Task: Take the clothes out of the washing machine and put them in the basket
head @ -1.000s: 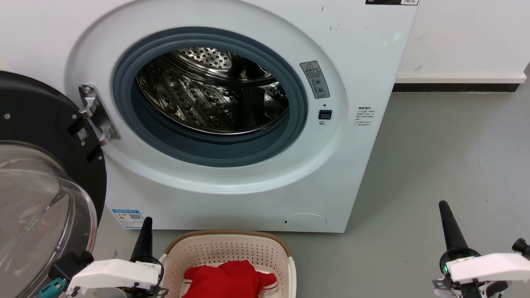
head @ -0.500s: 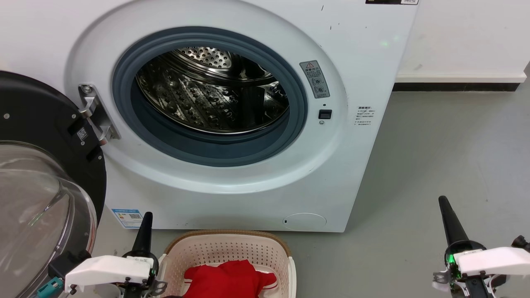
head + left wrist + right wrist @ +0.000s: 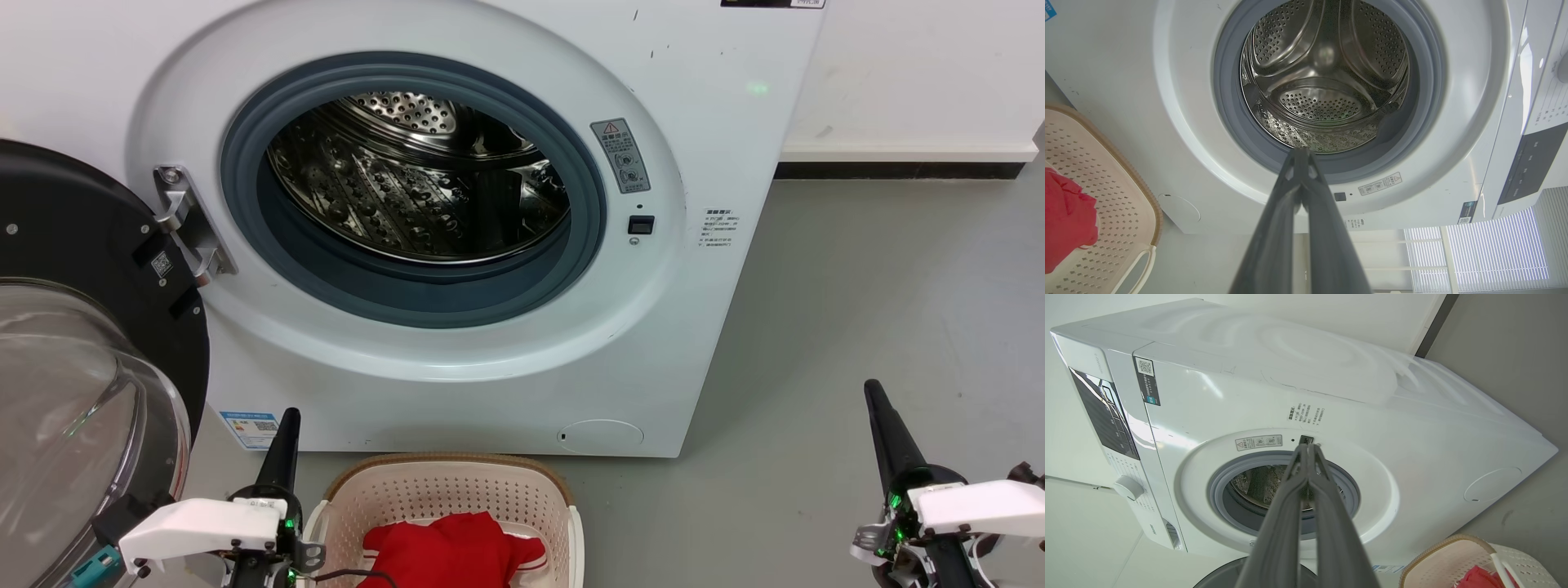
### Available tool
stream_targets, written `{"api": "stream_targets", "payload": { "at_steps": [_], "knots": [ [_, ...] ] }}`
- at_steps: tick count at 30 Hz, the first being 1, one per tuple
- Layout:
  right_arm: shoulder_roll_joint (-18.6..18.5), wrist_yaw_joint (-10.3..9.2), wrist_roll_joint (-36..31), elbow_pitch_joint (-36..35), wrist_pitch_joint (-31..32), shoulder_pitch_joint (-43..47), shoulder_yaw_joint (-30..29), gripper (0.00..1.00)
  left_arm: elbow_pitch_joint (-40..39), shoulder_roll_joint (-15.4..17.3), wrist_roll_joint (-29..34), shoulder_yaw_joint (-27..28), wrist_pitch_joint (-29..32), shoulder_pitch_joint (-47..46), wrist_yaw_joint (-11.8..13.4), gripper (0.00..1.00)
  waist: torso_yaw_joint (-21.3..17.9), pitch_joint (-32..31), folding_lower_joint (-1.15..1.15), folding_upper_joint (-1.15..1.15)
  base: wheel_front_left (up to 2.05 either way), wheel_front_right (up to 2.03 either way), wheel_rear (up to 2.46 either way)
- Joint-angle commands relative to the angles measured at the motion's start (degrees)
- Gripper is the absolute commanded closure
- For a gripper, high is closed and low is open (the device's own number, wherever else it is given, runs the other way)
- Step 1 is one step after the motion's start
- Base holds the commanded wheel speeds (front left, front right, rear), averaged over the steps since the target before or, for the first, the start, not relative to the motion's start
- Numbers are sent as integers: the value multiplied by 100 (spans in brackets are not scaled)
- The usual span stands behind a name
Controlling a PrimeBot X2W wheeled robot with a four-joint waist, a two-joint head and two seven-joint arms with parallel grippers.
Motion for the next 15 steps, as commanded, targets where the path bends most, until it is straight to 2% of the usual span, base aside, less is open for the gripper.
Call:
{"api": "stream_targets", "payload": {
  "at_steps": [1, 15],
  "knots": [
    [-14, 1, 163, 18, 41, -126, -19, 100, -2, -6, -159, 31, 41, -121, -52, 100, 0, 1, 1, 0, 0, 0, 0],
    [6, 0, 823, 132, 211, -232, -72, 100, 60, -9, -829, 98, 202, -197, -131, 100, -2, 10, 1, 0, 0, 0, 0]
  ]
}}
